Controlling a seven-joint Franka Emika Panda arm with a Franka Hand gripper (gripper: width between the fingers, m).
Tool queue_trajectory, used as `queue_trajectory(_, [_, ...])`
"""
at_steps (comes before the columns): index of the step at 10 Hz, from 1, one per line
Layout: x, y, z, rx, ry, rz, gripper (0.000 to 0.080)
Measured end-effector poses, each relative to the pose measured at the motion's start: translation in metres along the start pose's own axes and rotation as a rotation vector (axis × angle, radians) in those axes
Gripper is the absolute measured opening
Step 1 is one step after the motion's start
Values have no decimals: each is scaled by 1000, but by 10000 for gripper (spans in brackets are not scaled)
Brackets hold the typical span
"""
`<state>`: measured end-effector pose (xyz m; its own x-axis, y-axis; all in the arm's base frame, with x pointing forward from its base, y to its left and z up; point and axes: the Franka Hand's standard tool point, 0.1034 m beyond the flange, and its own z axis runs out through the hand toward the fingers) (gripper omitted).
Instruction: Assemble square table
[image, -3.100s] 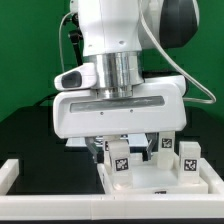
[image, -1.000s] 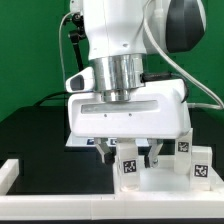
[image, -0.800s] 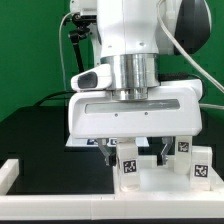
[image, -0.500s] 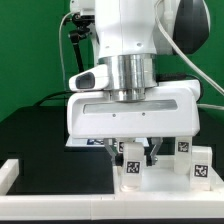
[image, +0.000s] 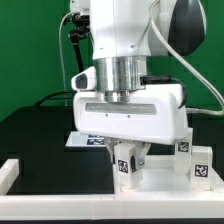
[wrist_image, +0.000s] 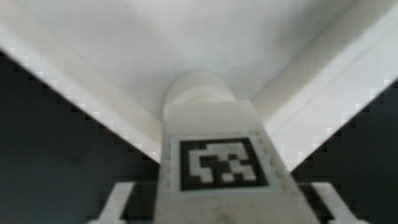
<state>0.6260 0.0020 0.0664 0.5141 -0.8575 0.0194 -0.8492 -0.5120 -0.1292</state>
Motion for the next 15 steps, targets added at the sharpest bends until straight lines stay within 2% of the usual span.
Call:
queue_trajectory(1, [-4, 0, 2, 4, -57, 247, 284])
queue_trajectory(3, [-4, 0, 3, 18, -120, 527, 284])
queue_trajectory(6, [-5, 0, 4, 15, -119, 551, 284])
queue_trajectory(7, [-5, 0, 3, 16, -119, 532, 466])
queue_trajectory(8, [-5, -3, -1, 36, -118, 290, 586])
queue_trajectory(9, [-5, -1, -4, 49, -115, 107, 586])
queue_trajectory(10, [-4, 0, -2, 48, -113, 73, 635])
queue_trajectory(12, [-4, 0, -2, 53, -109, -57, 647])
queue_trajectory(13, [-2, -1, -4, 47, -92, -250, 649])
queue_trajectory(14, [1, -9, -12, 32, -53, -544, 649])
queue_trajectory(15, [3, -9, -14, 35, -56, -803, 649])
